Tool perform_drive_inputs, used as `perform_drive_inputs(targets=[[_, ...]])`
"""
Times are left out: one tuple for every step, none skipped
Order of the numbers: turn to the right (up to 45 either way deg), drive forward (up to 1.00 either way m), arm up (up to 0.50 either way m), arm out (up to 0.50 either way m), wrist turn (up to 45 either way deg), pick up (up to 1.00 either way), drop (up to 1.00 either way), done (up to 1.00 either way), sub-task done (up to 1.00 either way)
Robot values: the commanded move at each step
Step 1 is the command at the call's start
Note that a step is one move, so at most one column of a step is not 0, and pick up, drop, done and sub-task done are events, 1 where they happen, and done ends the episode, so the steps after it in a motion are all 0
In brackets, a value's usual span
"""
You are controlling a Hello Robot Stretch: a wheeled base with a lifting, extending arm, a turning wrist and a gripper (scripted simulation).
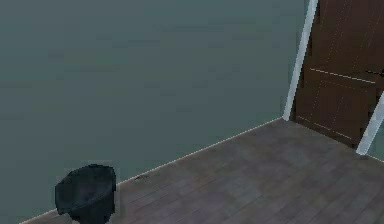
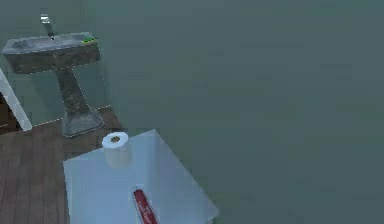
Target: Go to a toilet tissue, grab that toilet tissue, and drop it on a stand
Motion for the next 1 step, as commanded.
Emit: perform_drive_inputs(targets=[[0.0, 0.3, 0.0, 0.0, 0.0, 0.0, 0.0, 0.0, 0.0]])
